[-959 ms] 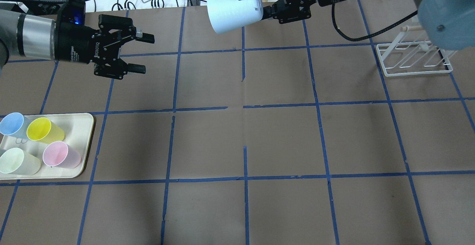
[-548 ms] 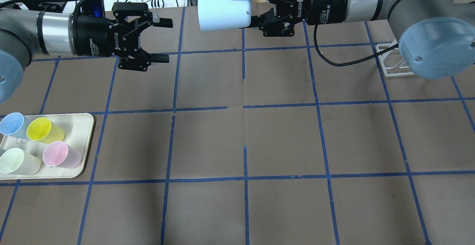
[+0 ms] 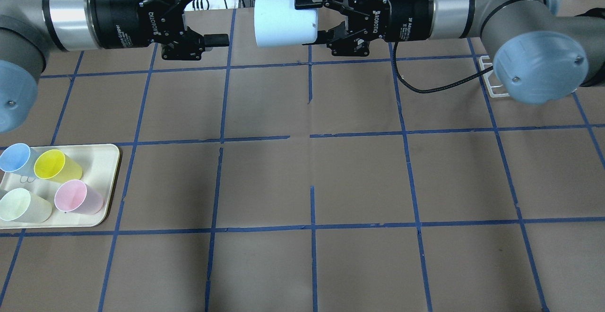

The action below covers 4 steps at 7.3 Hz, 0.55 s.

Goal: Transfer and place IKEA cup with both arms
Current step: 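Bring the cup toward the left gripper and close the left gripper on it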

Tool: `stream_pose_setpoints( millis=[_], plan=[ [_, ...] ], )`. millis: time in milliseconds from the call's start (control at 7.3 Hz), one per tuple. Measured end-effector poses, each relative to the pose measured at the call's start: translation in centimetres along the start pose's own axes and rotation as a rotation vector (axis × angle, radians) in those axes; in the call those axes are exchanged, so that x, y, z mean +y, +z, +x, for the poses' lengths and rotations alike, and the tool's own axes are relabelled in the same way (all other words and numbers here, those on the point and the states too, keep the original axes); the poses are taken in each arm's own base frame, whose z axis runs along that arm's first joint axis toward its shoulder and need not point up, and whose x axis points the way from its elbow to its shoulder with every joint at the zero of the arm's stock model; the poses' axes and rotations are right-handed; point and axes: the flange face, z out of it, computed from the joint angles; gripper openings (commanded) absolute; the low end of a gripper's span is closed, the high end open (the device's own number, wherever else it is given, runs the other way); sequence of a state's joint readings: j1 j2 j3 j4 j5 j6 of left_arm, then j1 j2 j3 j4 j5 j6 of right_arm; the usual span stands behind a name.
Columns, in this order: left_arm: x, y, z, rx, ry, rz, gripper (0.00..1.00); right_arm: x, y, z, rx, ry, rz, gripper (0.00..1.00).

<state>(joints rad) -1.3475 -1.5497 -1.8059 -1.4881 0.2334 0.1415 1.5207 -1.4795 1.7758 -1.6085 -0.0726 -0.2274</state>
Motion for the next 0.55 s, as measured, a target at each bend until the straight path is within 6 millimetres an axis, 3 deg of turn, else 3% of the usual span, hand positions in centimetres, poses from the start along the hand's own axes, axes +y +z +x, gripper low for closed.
stream_pose_setpoints(
  millis=[411,548],
  plan=[
    [1.05,1.53,1.53,0.004,0.039,-0.025,1.0,0.13,1.59,0.8,-0.003,0.026,-0.03,0.04],
    [1.27,1.61,1.72,0.005,0.041,-0.026,0.94,0.2,1.64,0.74,-0.003,0.032,-0.031,0.04]
  ],
)
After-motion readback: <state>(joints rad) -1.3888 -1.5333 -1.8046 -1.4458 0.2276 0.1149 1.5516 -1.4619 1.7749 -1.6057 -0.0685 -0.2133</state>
